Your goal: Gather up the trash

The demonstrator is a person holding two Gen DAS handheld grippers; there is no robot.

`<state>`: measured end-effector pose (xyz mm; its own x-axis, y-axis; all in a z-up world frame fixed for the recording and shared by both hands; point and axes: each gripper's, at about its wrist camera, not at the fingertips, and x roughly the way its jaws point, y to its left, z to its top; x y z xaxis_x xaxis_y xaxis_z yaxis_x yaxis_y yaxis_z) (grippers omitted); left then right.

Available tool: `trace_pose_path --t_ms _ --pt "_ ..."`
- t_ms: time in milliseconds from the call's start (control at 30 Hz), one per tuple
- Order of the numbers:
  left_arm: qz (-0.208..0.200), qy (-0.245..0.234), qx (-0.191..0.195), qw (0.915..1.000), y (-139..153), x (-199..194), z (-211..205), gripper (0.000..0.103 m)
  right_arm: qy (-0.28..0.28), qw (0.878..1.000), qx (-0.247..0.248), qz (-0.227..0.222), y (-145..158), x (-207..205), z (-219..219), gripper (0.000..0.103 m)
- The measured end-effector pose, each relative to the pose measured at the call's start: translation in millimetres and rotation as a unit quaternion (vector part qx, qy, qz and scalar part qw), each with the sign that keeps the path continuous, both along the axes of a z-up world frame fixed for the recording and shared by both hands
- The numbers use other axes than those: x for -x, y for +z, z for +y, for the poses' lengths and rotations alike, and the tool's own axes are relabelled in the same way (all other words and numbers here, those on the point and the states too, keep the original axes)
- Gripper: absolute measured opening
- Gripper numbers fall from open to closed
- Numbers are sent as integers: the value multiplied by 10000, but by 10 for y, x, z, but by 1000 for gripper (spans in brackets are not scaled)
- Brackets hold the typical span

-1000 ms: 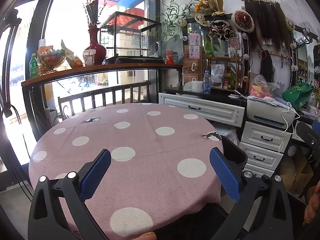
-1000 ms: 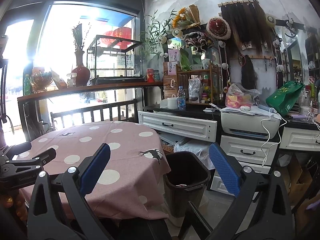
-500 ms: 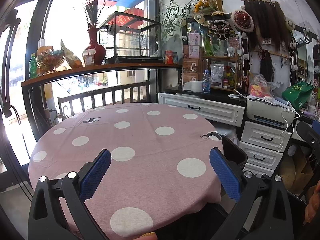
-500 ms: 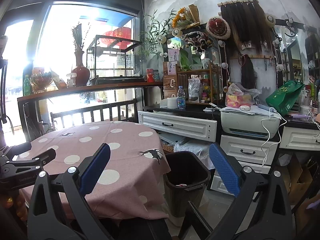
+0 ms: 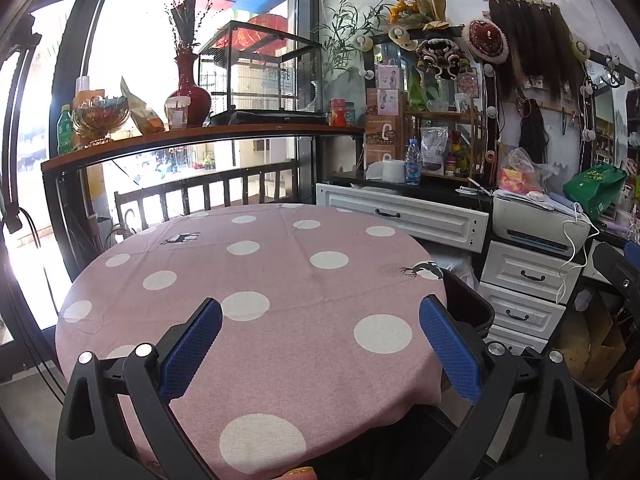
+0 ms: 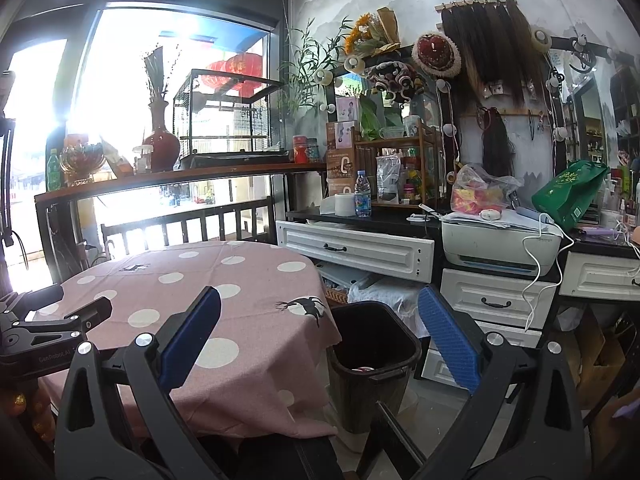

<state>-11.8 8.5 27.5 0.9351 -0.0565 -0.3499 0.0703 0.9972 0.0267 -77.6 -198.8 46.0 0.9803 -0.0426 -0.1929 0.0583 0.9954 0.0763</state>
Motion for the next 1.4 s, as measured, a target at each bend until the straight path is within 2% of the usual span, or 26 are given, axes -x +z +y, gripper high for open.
trace_pose_path --t_ms 1400 --pt "27 -29 19 10000 -32 -11 -9 98 15 10000 -22 49 -31 -2 64 97"
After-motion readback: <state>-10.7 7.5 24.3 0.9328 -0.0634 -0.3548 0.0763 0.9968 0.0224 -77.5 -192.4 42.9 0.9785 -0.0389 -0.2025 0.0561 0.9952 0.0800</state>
